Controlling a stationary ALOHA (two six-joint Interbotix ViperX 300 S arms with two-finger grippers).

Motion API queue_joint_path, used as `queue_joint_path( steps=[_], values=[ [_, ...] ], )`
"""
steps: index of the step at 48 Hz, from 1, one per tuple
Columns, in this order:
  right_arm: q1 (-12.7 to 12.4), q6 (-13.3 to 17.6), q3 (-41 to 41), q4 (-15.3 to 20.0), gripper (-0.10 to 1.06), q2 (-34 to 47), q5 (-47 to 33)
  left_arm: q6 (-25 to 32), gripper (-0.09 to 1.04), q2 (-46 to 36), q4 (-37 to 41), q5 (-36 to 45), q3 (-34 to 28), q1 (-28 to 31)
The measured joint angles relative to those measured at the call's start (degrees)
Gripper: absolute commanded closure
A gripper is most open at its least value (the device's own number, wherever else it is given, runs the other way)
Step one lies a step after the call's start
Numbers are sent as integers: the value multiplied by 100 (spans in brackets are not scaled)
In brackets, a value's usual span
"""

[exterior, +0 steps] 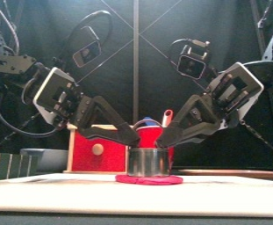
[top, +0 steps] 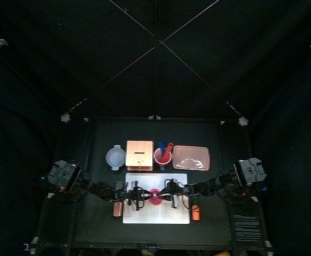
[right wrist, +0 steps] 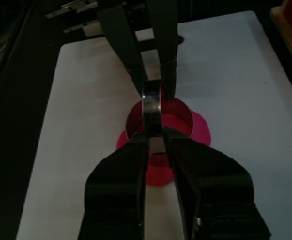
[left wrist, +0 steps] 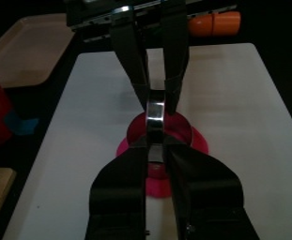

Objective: Get the cutter from the drawer then cut the dough then place the extra dough in the bowl
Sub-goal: Cut the dough

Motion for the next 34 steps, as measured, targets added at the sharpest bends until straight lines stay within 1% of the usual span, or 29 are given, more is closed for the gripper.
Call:
queue_joint_path(
  steps=[14,34],
  values=[
    [-26,0,-79,-18,46,18,325,0,49,-70,88,624,-44,0],
    [-35,0,-114,0,46,18,782,0,49,-44,88,1002,-79,18]
  ],
)
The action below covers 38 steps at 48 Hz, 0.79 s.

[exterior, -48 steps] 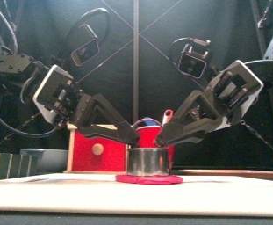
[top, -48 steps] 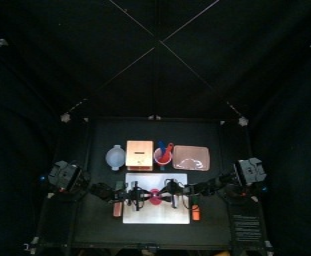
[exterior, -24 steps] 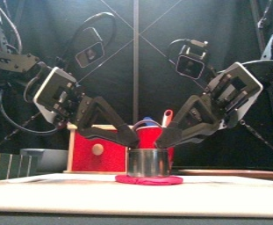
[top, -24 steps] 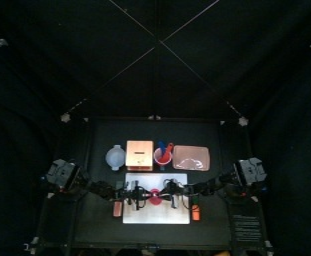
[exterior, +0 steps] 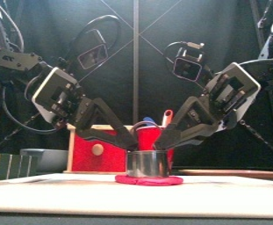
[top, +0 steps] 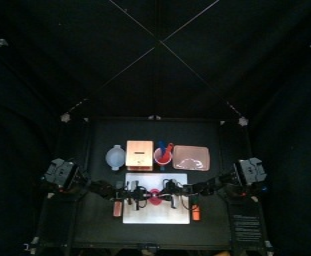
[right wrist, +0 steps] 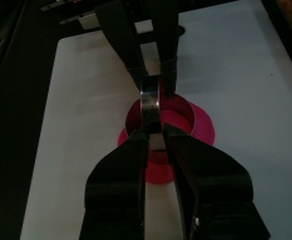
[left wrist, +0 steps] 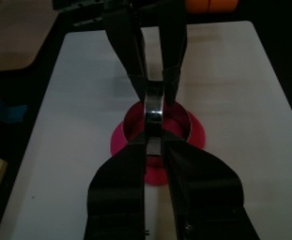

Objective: Get the cutter from the drawer then cut the dough then place the extra dough in the bowl
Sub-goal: Cut the dough

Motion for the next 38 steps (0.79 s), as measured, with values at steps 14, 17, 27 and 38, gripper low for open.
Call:
queue_joint_path(
  steps=[14,17,27,38],
  values=[
    [-9,0,-9,-18,46,-18,360,0,49,9,26,185,-53,9],
    [-18,-9,-9,-18,46,-26,431,9,49,0,53,237,-53,9],
    [-9,0,-9,-35,46,26,527,9,49,0,105,431,-88,35],
    [-9,0,-9,-35,46,97,536,9,50,9,123,624,-149,53]
  ],
)
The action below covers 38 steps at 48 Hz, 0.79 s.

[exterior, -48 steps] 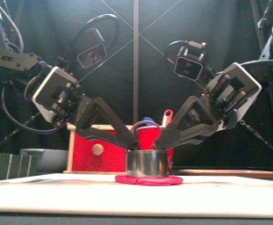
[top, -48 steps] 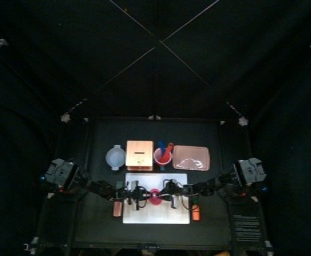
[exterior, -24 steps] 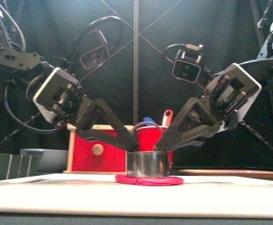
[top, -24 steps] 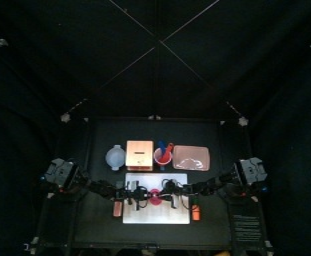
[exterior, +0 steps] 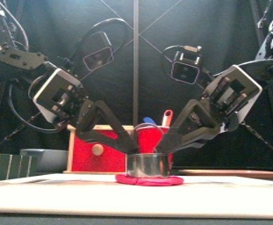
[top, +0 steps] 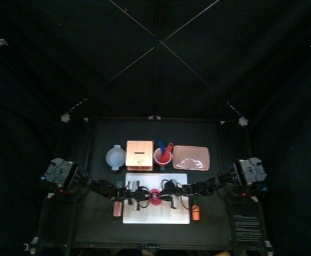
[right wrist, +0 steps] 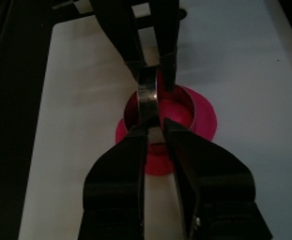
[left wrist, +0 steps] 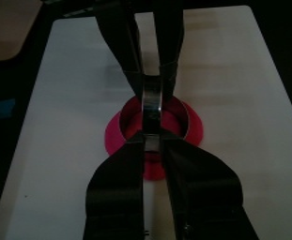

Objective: Get the cutter from the drawer then cut the dough then place the extra dough in the bowl
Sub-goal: Cut the dough

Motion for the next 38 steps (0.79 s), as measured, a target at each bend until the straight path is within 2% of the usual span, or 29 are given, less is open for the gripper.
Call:
queue_joint_path(
  steps=[38],
  values=[
    [-53,0,-26,-9,46,18,316,-9,53,123,44,185,-105,44]
  ],
)
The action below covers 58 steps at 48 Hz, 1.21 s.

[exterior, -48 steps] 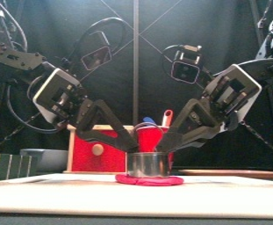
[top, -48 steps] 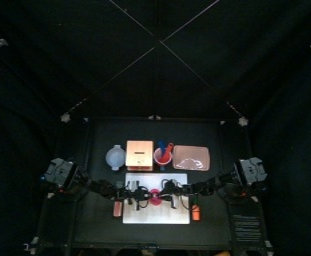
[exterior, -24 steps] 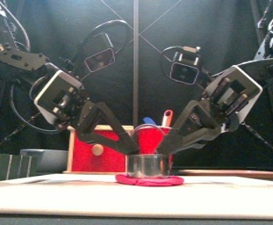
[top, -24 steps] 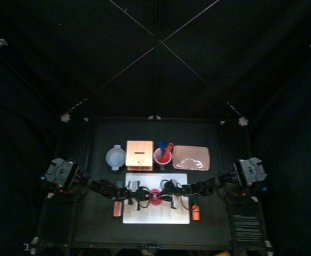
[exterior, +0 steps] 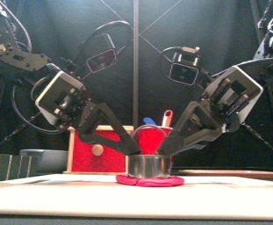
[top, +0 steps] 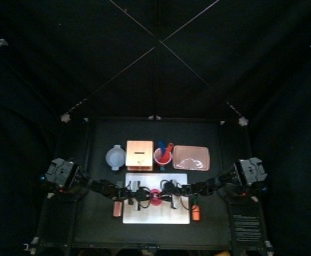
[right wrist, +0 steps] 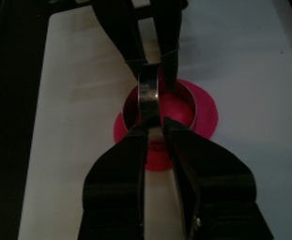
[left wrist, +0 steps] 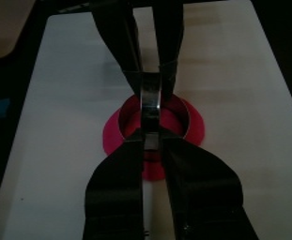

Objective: Get the cutter from the drawer then cut the dough then place the extra dough in the bowl
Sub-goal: Cut the dough

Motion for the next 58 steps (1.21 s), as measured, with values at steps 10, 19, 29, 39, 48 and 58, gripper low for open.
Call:
queue_joint_path(
  steps=[10,19,29,39,48,58],
  values=[
    [-9,-9,-44,0,46,35,44,0,53,18,-211,0,-9,-9],
    [-18,0,-88,-35,46,70,79,0,53,35,-237,88,-9,0],
    [-26,-9,-114,-44,46,70,158,0,54,35,-246,202,-9,0],
    [-26,-9,-123,-35,46,70,193,9,54,35,-255,246,-9,0],
    [-35,-9,-123,-44,46,70,193,9,54,35,-255,255,-18,0],
    [-35,-9,-158,-53,46,70,220,0,54,35,-264,334,-18,0]
  ],
)
